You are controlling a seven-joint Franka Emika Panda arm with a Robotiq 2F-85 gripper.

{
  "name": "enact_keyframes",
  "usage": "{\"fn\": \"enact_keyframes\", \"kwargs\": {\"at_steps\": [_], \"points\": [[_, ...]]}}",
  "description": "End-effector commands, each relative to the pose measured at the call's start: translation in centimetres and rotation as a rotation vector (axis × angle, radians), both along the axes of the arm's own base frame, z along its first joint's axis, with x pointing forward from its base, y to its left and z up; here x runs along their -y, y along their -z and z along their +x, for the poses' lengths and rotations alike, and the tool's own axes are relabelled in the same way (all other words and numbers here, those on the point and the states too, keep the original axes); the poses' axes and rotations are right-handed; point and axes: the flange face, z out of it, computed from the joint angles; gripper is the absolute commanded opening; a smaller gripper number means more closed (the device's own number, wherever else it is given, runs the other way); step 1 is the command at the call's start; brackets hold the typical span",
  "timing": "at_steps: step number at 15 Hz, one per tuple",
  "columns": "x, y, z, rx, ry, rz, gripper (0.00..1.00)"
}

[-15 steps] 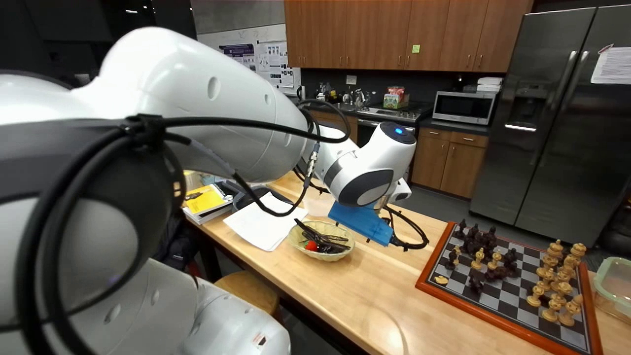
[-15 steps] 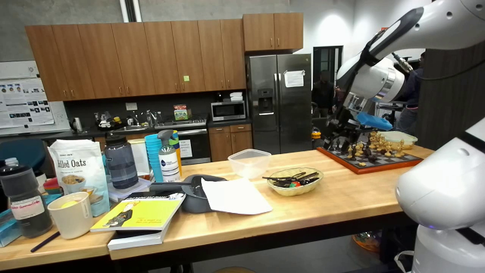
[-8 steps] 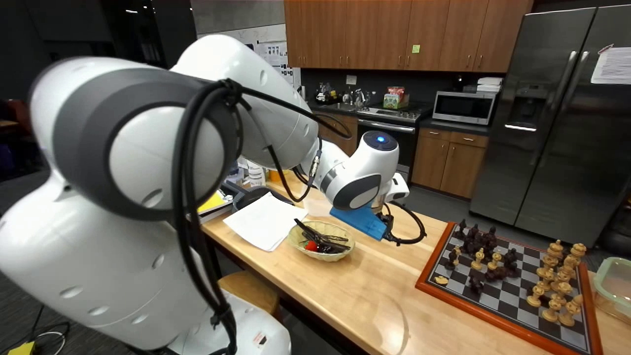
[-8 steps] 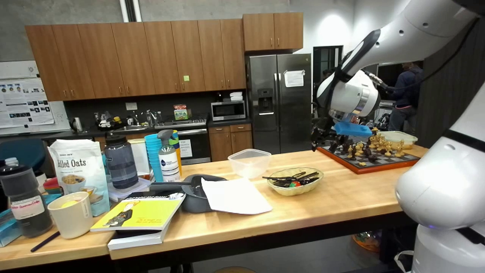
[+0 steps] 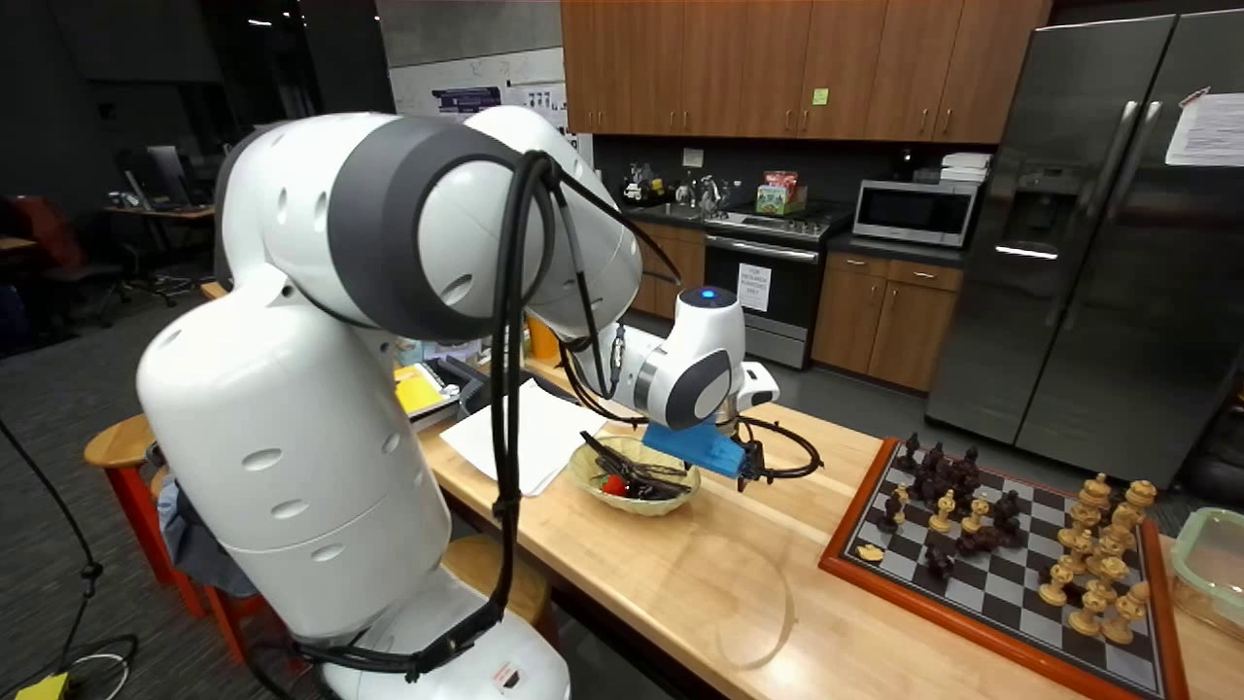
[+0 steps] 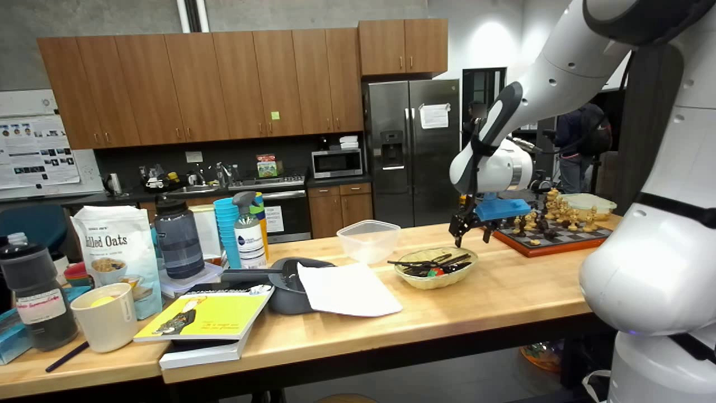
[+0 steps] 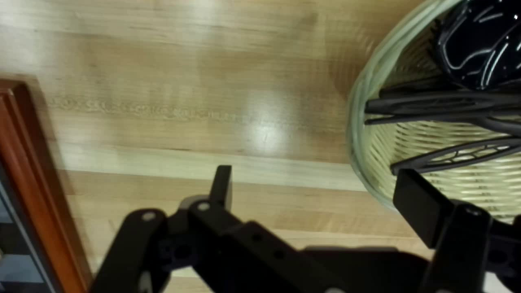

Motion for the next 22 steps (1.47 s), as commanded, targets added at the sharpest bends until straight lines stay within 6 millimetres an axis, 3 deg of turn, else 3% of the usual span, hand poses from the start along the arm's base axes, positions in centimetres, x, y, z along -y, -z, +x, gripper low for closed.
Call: {"fn": "enact_keyframes", "kwargs": {"at_steps": [1, 4, 8, 13, 18, 22], "points": [[0.4, 0.1, 0.9, -0.052, -0.050, -0.040, 1.00], [1.0, -0.1, 1.2, -0.068, -0.068, -0.041, 1.00], [1.6, -0.6, 1.6, -0.074, -0.074, -0.029, 0.81], [0.8, -1.2, 1.7, -0.080, -0.104, -0.038, 1.00], [-4.0, -2.3, 2.4, -0.043, -0.183, -0.166, 1.00], [-10.7, -3.3, 3.2, -0.027, -0.295, -0.283, 1.00]]}}
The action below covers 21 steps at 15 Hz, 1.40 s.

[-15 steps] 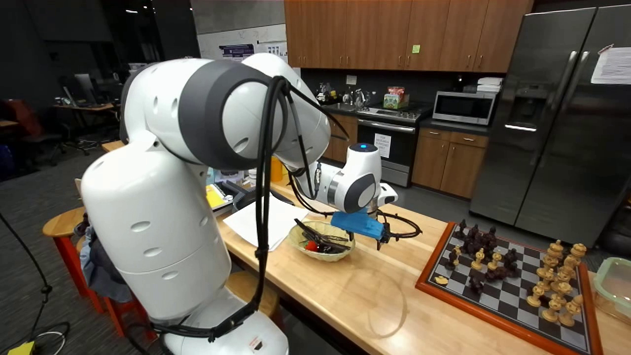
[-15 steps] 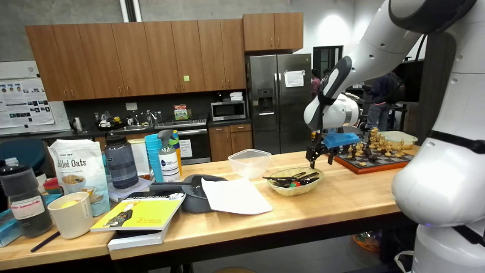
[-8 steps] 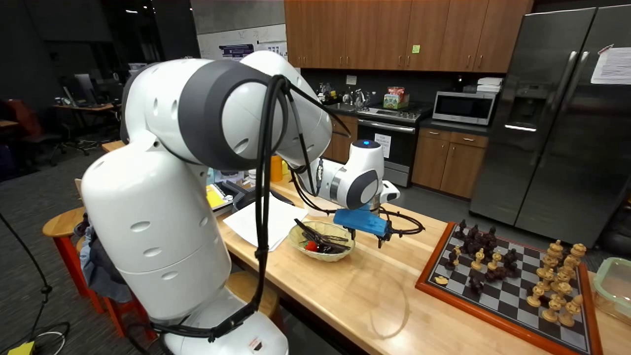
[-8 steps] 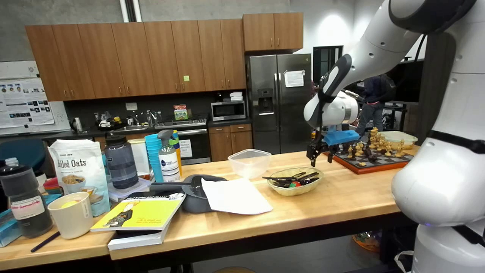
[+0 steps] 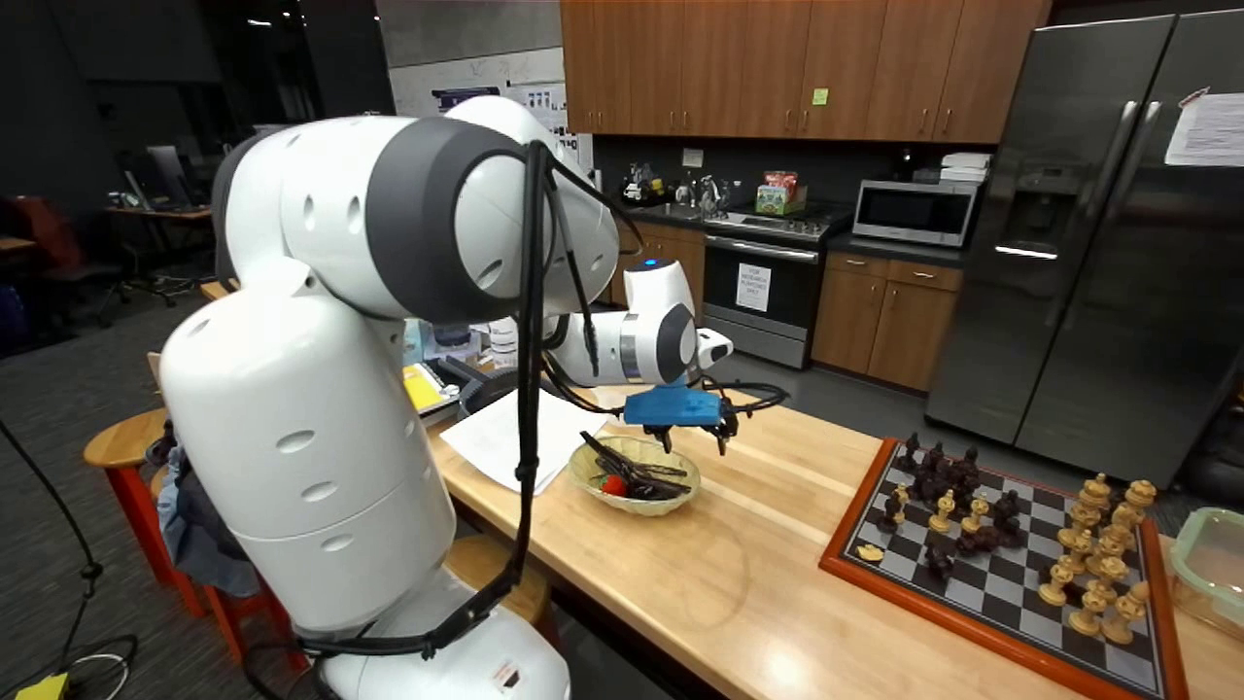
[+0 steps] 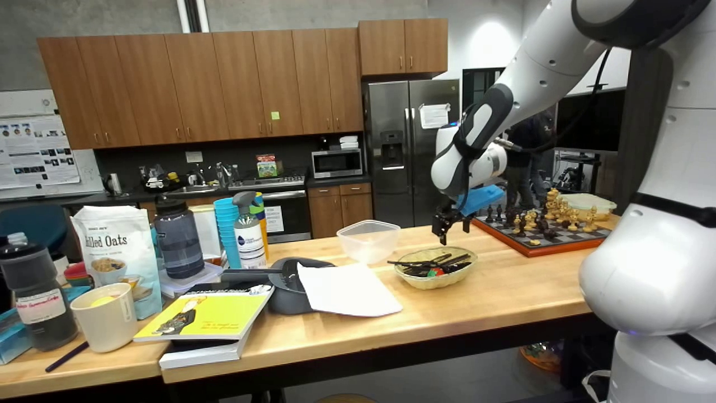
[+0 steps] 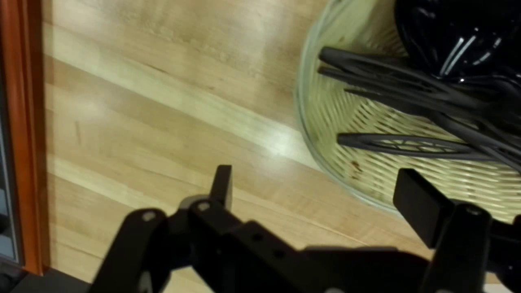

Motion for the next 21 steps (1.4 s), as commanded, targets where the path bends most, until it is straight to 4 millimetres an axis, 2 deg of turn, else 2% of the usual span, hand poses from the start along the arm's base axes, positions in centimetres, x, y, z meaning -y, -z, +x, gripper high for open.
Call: {"fn": "enact_keyframes", "kwargs": {"at_steps": [1, 4, 6, 7, 9, 21], "points": [[-5.7, -1.4, 0.6, 0.018, -0.083, -0.087, 1.00], [-11.3, -2.7, 1.2, 0.042, -0.127, -0.134, 1.00], [-13.2, -3.7, 1.2, 0.044, -0.150, -0.174, 1.00], [-12.5, -3.0, 0.4, 0.045, -0.148, -0.135, 1.00], [-13.8, -3.5, 0.6, 0.045, -0.160, -0.151, 1.00], [-13.6, -3.4, 1.0, 0.038, -0.150, -0.155, 1.00]]}}
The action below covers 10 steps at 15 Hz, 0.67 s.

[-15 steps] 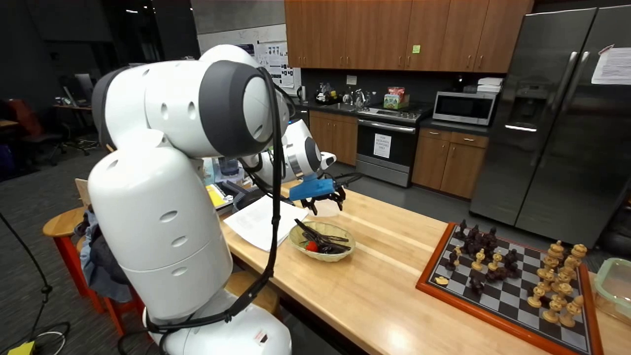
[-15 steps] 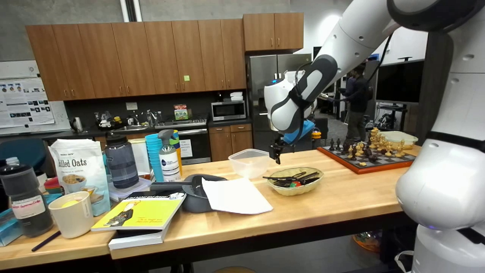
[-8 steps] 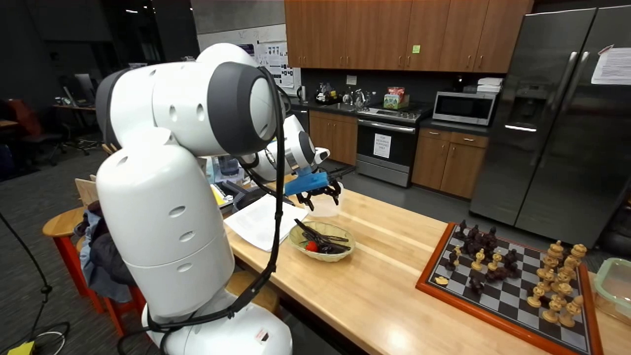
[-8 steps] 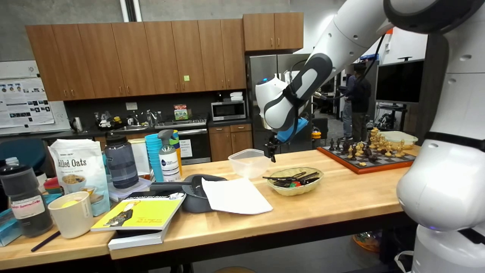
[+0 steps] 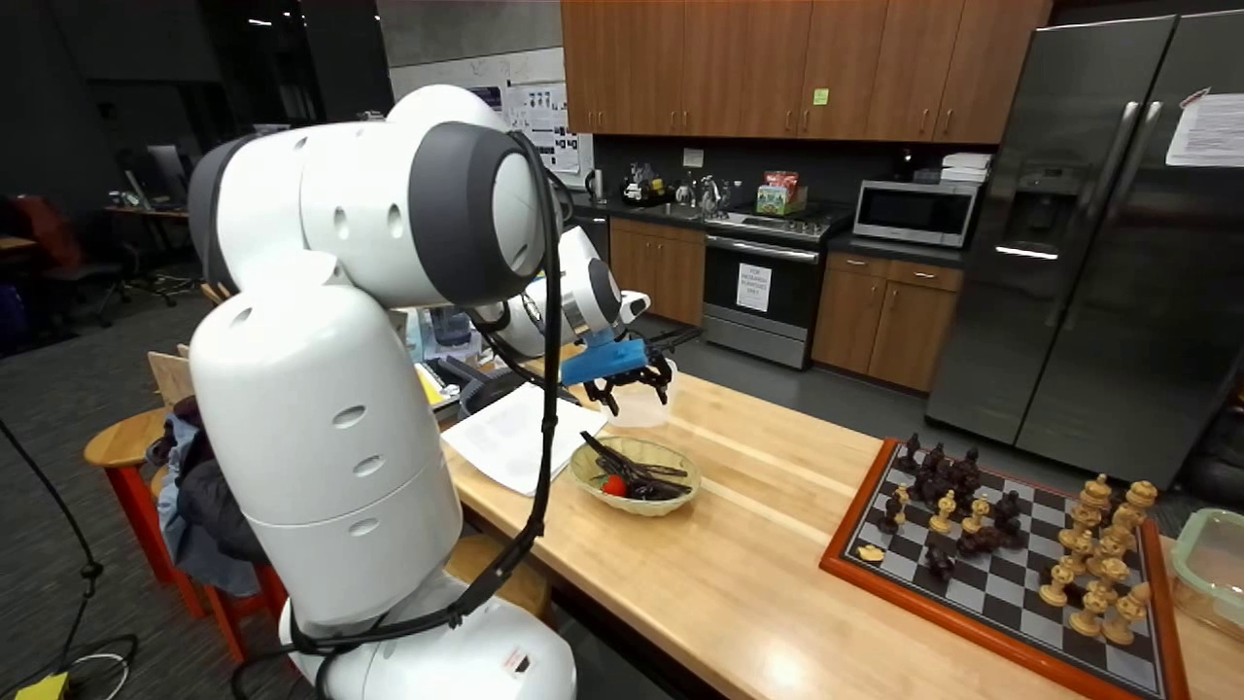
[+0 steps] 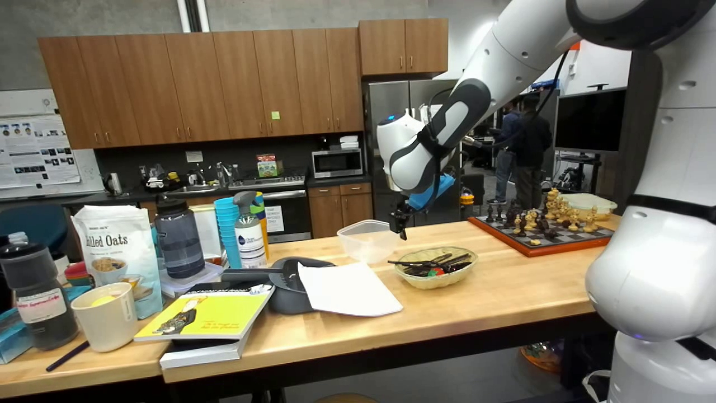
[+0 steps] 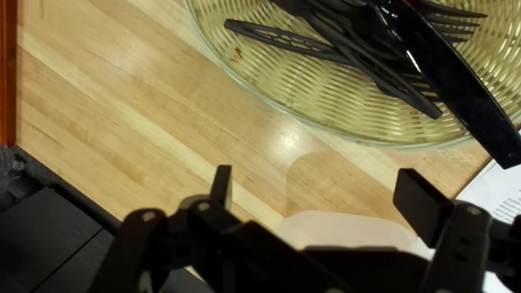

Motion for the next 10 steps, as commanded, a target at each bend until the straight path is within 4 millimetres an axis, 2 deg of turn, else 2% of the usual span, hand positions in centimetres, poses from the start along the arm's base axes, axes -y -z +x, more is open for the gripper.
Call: {"fn": "enact_keyframes", "kwargs": {"at_steps": [1, 6, 10], "points": [[-0.4, -0.1, 0.3, -0.006, 0.014, 0.004, 1.00], [-2.8, -1.5, 2.1, 0.019, 0.201, 0.020, 1.00], [-6.4, -4.4, 4.7, 0.116, 0.372, 0.067, 1.00]]}}
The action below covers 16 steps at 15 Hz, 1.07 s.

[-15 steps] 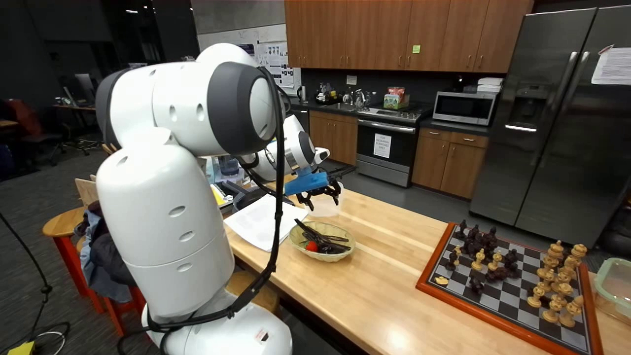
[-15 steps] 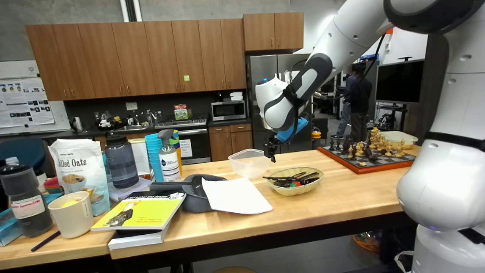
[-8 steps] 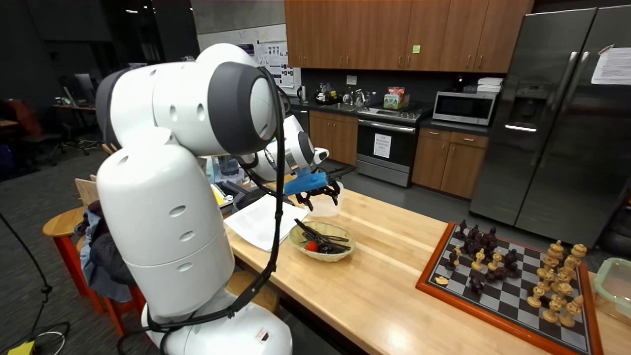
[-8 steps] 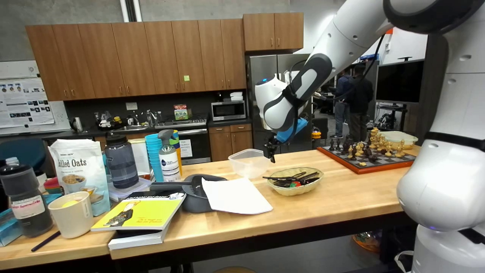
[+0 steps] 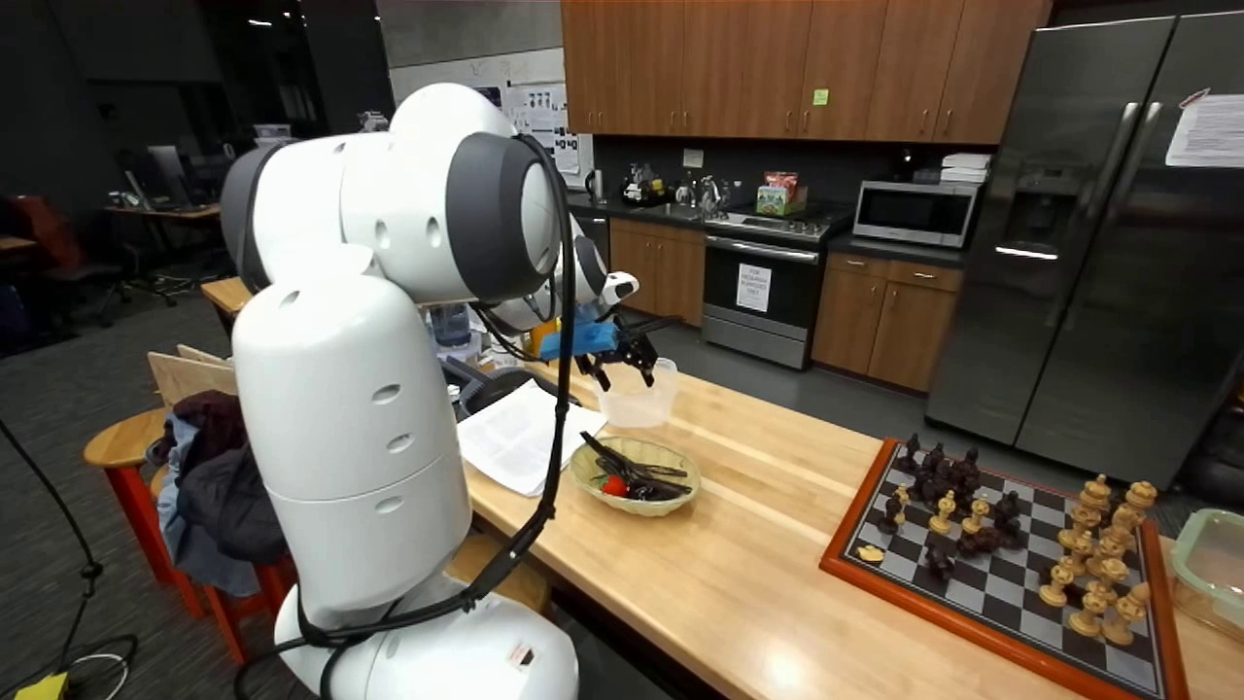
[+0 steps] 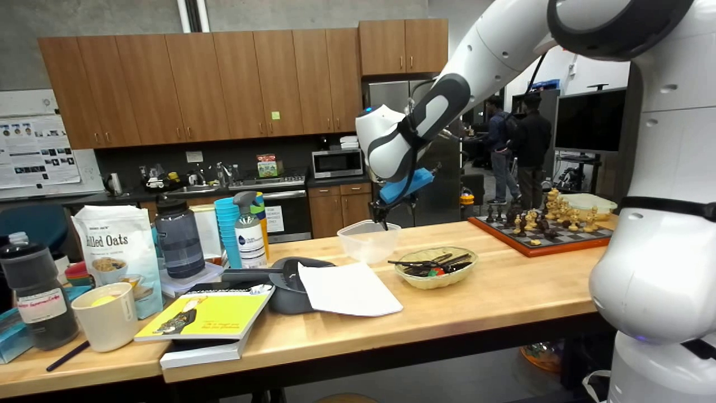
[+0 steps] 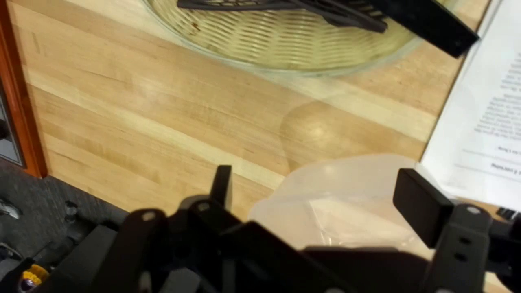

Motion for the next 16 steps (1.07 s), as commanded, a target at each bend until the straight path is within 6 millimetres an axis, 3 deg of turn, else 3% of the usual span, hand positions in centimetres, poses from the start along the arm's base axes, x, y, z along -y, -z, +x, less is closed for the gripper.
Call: {"fn": "enact_keyframes", "kwargs": {"at_steps": [1, 4, 7, 12, 16], "points": [[-3.1, -2.4, 3.0, 0.080, 0.173, 0.020, 1.00], [-4.5, -3.8, 5.5, 0.165, 0.328, 0.034, 1.00], [-4.5, -3.8, 8.1, 0.231, 0.481, 0.043, 1.00], [-2.2, -2.0, 12.0, 0.276, 0.708, 0.029, 1.00], [0.2, -0.1, 13.5, 0.245, 0.807, -0.005, 1.00]]}}
